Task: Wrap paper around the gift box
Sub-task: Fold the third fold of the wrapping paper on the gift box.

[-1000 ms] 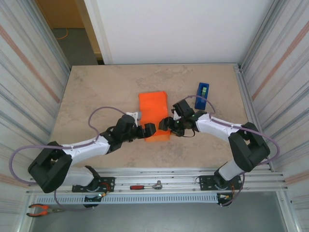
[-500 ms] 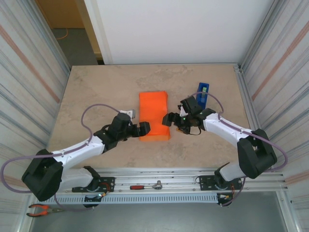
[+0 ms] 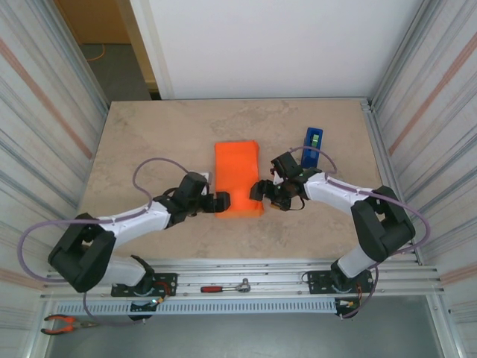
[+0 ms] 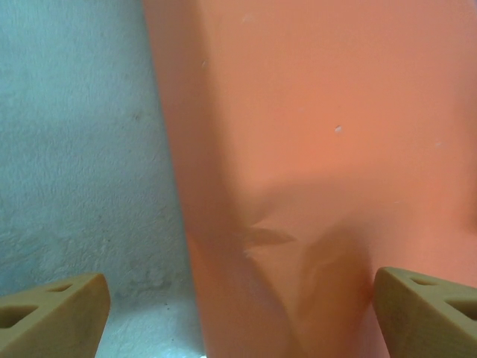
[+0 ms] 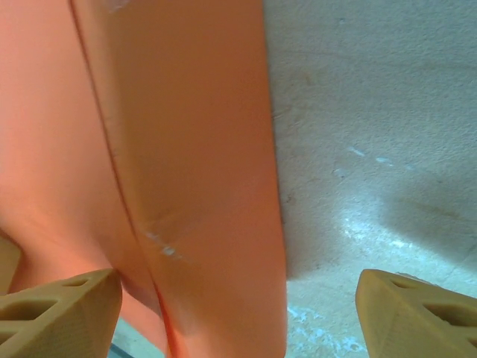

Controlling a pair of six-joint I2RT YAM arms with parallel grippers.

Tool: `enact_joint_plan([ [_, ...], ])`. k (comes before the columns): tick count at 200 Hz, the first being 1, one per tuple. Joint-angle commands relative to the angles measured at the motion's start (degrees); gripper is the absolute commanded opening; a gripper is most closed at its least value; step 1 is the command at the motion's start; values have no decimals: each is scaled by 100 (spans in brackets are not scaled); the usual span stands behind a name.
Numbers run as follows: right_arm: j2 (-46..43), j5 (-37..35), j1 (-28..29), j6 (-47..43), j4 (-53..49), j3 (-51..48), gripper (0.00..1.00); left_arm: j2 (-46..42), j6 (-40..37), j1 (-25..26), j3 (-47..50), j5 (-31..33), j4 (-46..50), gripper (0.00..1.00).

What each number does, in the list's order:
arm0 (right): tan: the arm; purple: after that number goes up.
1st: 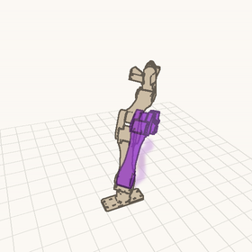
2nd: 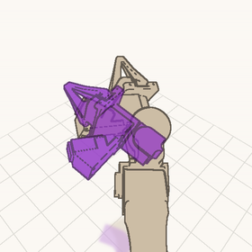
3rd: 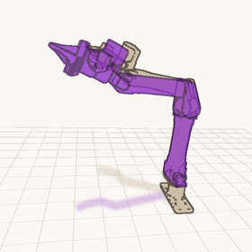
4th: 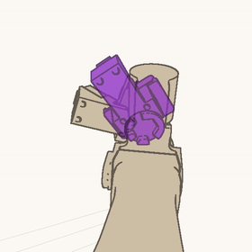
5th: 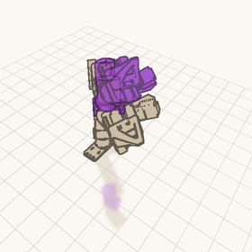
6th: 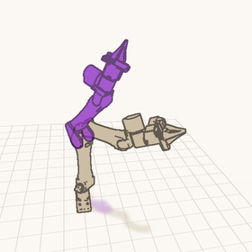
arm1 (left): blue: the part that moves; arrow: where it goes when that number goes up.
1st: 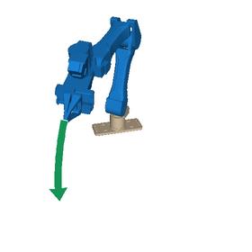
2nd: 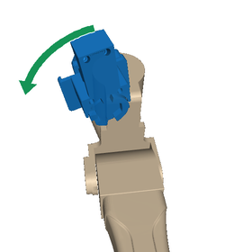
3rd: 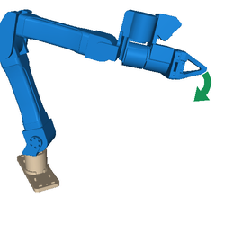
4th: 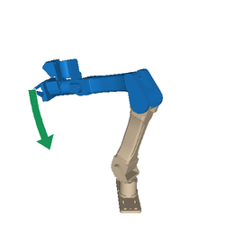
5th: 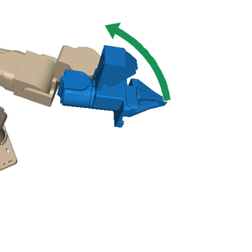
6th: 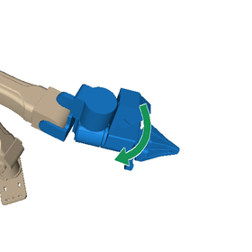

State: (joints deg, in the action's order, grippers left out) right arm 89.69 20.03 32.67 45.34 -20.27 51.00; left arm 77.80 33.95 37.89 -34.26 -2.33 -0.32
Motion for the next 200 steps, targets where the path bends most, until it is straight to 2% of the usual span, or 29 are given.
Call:
enact_joint_plan([
  [1, 119, -197, 27, -163, 37, -51, 79, 234, -182, 73, 121, 97, -153, 91],
  [25, 53, -159, 38, -200, -27, 4, 78, 244, -242, 131, 98, 106, -91, 91],
  [49, -159, -157, 55, -250, -171, 93, 78, -199, -257, 132, 100, 52, -9, 91],
  [72, -378, -202, 90, -270, -288, 164, 81, -654, -275, 124, 100, 81, 40, 92],
  [94, -393, -244, 108, -289, -347, 251, 83, -741, -289, 96, 69, 74, 41, 92],
  [135, -2, -286, 126, -298, -210, 276, 82, -160, -328, 94, -10, 100, -231, 92],
  [168, 347, -455, 126, -325, -34, 186, 70, 449, -403, 160, -52, 367, -503, 90],
  [200, 457, -621, 126, -294, 118, 112, 67, 879, -407, 347, -105, 773, -721, 89],
])
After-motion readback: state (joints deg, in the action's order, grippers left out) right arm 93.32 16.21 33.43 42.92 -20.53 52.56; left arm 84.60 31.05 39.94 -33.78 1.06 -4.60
